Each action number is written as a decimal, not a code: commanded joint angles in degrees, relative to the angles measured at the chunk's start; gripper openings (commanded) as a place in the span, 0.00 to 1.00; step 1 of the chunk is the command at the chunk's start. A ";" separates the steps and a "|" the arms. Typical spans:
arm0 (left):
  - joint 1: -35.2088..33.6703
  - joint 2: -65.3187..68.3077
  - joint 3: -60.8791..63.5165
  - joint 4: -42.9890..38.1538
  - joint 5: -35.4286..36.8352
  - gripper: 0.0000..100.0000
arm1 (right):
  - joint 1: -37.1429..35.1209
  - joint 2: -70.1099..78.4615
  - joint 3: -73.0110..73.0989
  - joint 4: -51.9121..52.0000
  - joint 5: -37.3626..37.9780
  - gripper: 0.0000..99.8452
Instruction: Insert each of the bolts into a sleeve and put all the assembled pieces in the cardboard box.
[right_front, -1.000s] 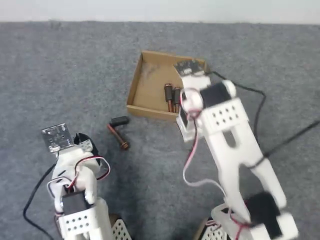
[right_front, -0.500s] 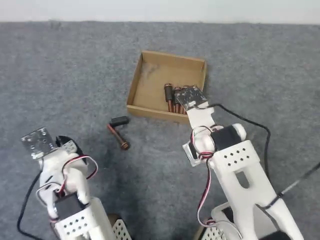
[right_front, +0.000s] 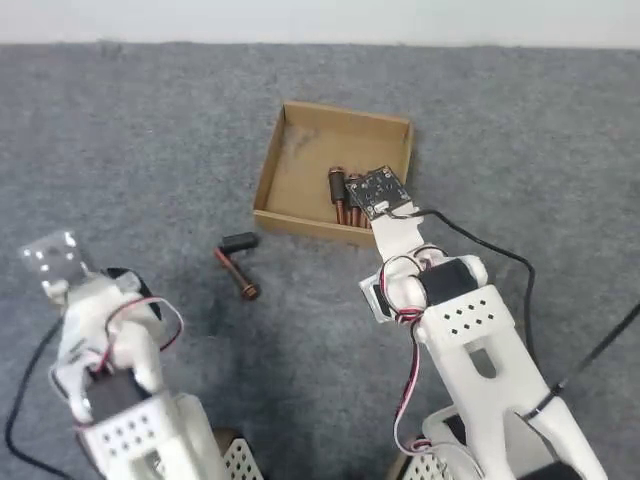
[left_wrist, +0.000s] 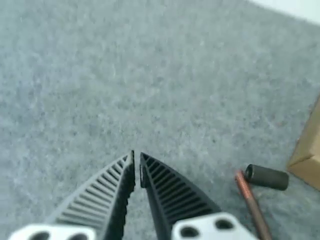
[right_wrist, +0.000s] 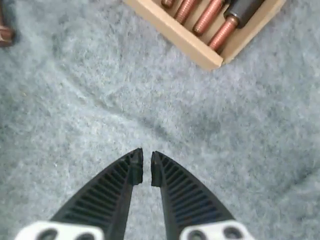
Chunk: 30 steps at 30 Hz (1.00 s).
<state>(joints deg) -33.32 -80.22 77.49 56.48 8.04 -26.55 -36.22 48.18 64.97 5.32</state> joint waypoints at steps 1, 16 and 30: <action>-2.37 16.18 -6.64 -4.84 -0.44 0.01 | -0.48 -2.42 0.70 -2.59 0.79 0.01; -18.73 50.81 -13.49 -17.67 8.44 0.01 | -6.46 8.48 -0.88 -13.41 6.51 0.01; -21.19 64.62 -20.97 -21.45 13.63 0.01 | -16.31 31.08 -29.63 -13.67 13.89 0.07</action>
<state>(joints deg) -54.24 -15.34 59.91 36.62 19.12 -40.35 -8.44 27.43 52.13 16.75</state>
